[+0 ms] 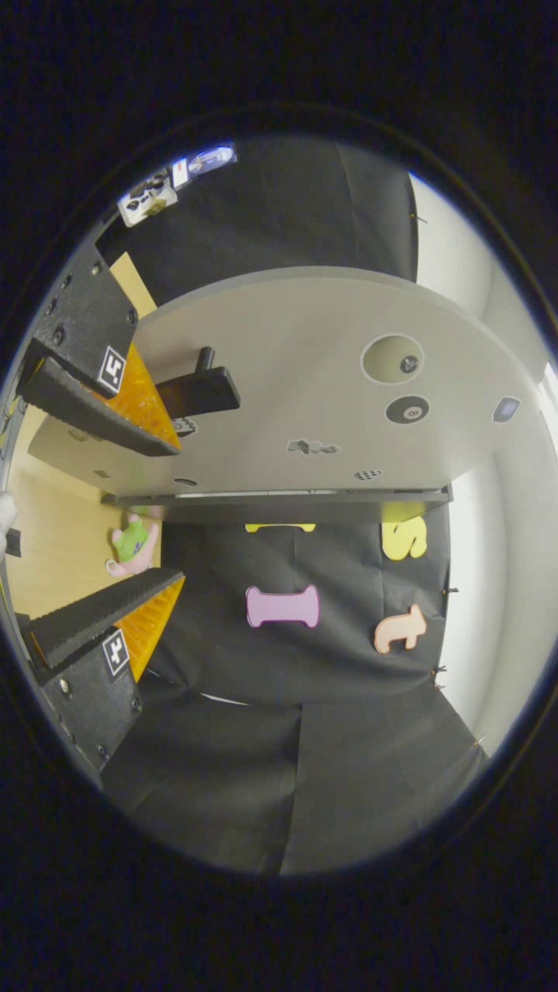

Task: Open the shoe cabinet door, grab the shoes and put them into the shoe cabinet, then close the shoe cabinet door.

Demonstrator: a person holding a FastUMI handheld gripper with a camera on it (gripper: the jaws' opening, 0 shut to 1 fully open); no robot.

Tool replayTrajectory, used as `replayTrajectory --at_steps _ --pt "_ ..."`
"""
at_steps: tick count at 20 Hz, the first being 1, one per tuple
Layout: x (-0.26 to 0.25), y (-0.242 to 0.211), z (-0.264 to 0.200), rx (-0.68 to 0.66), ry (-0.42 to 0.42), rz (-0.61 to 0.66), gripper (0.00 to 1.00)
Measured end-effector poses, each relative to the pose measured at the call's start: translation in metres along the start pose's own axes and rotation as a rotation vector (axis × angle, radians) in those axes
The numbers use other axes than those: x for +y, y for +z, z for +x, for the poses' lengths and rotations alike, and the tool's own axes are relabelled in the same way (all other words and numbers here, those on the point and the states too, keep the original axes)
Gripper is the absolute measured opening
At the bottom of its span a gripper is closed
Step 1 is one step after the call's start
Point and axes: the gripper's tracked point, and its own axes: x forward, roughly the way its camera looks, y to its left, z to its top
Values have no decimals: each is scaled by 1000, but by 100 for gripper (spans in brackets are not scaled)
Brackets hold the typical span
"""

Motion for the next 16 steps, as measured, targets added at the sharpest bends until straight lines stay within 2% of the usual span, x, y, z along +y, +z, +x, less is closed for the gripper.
replayTrajectory --at_steps 6,11,16 --pt "46 -2 5 10 -23 -11 96" --pt "86 0 15 -9 -82 -53 96" --pt "118 -1 37 -8 -116 -14 96"
